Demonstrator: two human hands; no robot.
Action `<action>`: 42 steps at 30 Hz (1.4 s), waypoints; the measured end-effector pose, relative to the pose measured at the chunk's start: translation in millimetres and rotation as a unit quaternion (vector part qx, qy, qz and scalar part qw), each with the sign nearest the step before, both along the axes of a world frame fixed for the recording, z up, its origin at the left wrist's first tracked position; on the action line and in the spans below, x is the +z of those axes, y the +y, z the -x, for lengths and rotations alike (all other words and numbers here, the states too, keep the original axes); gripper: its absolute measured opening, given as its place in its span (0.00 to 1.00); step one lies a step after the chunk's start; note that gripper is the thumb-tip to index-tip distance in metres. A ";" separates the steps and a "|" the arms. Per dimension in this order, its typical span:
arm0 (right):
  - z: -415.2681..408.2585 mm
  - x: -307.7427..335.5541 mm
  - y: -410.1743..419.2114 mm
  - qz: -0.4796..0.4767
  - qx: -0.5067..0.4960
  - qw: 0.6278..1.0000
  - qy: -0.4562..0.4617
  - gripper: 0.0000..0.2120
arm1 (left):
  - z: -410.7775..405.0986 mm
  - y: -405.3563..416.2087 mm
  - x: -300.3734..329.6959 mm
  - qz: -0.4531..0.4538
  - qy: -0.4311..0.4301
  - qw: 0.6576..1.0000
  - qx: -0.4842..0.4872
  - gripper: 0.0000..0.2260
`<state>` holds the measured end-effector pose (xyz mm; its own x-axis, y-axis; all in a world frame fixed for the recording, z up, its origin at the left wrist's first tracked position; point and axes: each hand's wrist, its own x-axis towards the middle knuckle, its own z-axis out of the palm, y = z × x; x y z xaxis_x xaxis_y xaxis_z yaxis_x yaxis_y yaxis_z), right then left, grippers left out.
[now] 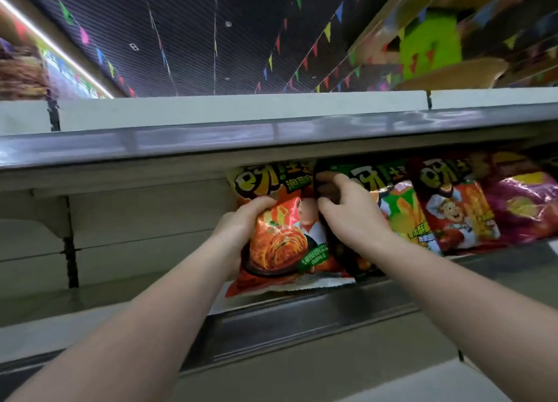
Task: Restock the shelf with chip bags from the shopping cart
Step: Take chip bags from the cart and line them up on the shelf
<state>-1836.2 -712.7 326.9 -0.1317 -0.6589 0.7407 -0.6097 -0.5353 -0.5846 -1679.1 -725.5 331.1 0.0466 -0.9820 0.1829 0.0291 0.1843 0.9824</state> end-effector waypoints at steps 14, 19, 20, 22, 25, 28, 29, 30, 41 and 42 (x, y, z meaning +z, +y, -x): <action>12.2 -27.7 -4.2 0.025 -0.151 0.972 0.179 0.44 | 26.4 -6.5 -20.4 0.037 -0.084 0.996 0.016 0.50; 14.3 -29.8 -1.4 0.025 -0.147 0.972 0.180 0.44 | 26.3 -3.9 -25.8 0.056 -0.100 0.993 0.013 0.48; 13.5 -29.7 -0.4 0.023 -0.146 0.972 0.180 0.43 | 25.3 0.7 -24.5 0.055 -0.103 0.993 0.005 0.44; 12.3 -28.0 2.0 0.014 -0.140 0.974 0.176 0.38 | 21.9 3.8 -21.4 0.042 -0.104 0.994 -0.006 0.41; 10.6 -25.1 8.4 0.000 -0.132 0.976 0.172 0.35 | 17.3 10.5 -16.5 0.037 -0.095 0.995 -0.009 0.43; 6.9 -24.1 20.5 0.024 -0.118 0.979 0.167 0.29 | 12.3 18.1 -15.9 0.051 -0.099 0.994 -0.006 0.53; 4.5 -24.3 25.1 0.037 -0.104 0.980 0.166 0.26 | 10.4 18.8 -16.8 0.059 -0.098 0.993 -0.001 0.51; 0.6 -24.4 29.5 0.056 -0.086 0.980 0.168 0.24 | 7.3 19.7 -18.0 0.072 -0.090 0.993 0.016 0.46; -126.4 -30.3 60.1 0.057 0.159 0.960 0.224 0.16 | -114.8 75.0 -40.6 0.160 -0.038 0.948 0.273 0.06; -142.6 -32.2 62.6 0.046 0.175 0.957 0.225 0.15 | -130.8 84.0 -44.5 0.156 -0.033 0.945 0.284 0.05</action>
<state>-1693.6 -650.1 294.6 0.4319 -0.5328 0.7277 -0.5619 -0.7901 -0.2451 -1548.3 -641.4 286.6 0.5296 -0.6995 0.4798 -0.2207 0.4326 0.8742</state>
